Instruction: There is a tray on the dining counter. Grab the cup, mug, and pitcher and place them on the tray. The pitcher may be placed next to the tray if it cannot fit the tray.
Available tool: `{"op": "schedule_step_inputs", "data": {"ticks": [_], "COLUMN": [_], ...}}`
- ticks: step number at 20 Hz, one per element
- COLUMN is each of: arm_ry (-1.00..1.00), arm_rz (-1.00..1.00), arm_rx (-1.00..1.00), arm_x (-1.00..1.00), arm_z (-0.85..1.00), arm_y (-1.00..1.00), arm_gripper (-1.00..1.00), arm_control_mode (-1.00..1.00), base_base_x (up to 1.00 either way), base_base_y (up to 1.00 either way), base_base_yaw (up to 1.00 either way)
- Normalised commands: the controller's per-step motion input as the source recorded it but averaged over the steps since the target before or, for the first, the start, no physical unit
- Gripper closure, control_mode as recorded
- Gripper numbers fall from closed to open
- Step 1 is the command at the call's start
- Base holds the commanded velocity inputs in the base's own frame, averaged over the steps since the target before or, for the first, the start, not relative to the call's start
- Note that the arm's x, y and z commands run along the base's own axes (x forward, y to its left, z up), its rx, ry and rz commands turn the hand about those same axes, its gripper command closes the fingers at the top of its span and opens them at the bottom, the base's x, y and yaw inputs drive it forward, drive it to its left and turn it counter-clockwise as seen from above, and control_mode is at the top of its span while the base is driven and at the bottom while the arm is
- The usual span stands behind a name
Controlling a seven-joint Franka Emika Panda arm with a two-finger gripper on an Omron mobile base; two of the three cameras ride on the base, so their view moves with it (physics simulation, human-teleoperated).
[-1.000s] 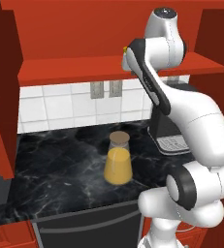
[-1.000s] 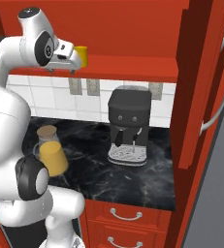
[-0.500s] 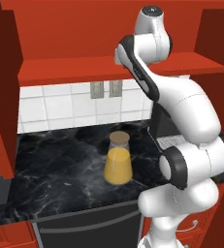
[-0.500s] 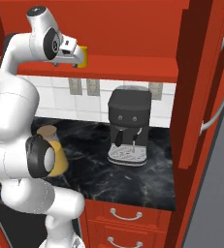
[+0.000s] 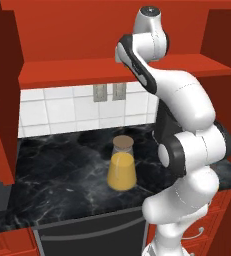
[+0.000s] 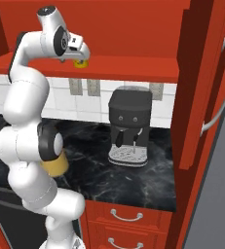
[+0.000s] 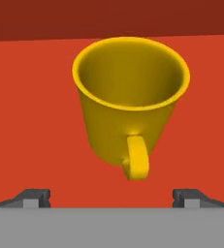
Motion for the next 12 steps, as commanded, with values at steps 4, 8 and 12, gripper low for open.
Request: {"op": "schedule_step_inputs", "data": {"ticks": [4,8,12], "arm_ry": [0.0,0.0,0.0], "arm_rz": [0.0,0.0,0.0], "arm_rx": [0.0,0.0,0.0], "arm_x": [0.33,0.24,0.33], "arm_z": [0.0,0.0,0.0], "arm_y": [-0.07,-0.13,-0.16], "arm_gripper": [-1.0,-1.0,-1.0], "arm_control_mode": [-1.0,-1.0,-1.0], "base_base_x": [0.0,0.0,0.0], "base_base_y": [0.0,0.0,0.0], "base_base_yaw": [0.0,0.0,0.0]}}
